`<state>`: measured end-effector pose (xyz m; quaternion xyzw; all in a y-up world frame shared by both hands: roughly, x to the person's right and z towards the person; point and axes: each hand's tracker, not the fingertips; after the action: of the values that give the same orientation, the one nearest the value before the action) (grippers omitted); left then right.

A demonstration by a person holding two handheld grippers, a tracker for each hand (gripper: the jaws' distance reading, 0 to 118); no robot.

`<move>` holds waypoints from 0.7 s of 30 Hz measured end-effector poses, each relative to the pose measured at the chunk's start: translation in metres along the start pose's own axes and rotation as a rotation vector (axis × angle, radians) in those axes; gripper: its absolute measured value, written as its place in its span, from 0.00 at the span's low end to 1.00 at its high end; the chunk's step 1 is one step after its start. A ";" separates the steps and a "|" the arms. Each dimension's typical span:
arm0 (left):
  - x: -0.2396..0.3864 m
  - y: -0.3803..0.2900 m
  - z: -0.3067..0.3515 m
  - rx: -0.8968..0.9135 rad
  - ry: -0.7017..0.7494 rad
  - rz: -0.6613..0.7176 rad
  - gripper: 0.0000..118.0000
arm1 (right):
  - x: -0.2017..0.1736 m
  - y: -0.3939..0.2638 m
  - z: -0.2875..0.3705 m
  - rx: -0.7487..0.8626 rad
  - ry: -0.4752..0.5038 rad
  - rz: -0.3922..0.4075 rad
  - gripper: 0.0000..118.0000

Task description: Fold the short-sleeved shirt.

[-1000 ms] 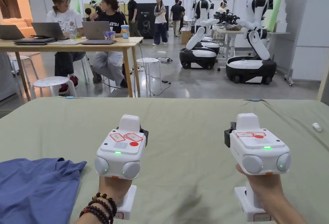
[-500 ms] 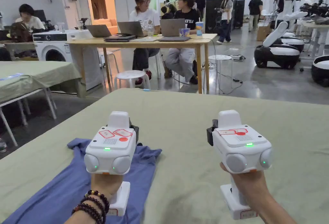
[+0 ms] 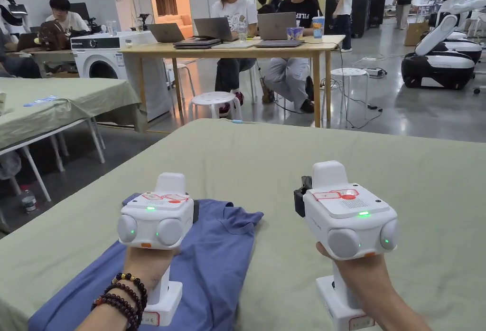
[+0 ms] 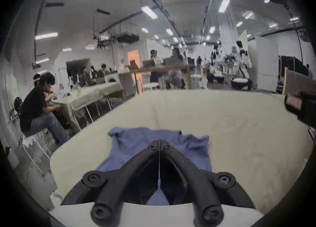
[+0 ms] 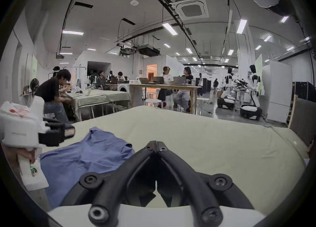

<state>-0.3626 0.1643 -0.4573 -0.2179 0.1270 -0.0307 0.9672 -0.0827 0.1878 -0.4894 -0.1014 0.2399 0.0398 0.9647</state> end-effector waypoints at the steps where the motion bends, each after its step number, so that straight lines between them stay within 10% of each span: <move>1: 0.001 -0.001 -0.010 -0.038 -0.012 0.005 0.00 | 0.003 -0.002 0.000 -0.001 -0.005 0.004 0.00; 3: 0.006 -0.004 -0.032 -0.162 -0.067 0.034 0.19 | 0.010 -0.006 -0.002 -0.005 -0.004 0.012 0.00; 6: 0.018 -0.011 -0.065 -0.259 -0.110 0.016 0.98 | 0.017 -0.013 -0.002 -0.023 -0.001 0.018 0.00; 21: 0.044 -0.054 -0.144 -0.437 -0.092 0.009 0.90 | 0.031 -0.050 -0.022 -0.090 0.044 0.020 0.00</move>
<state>-0.3578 0.0508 -0.5695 -0.4230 0.0874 0.0120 0.9018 -0.0589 0.1350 -0.5139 -0.1432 0.2602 0.0580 0.9531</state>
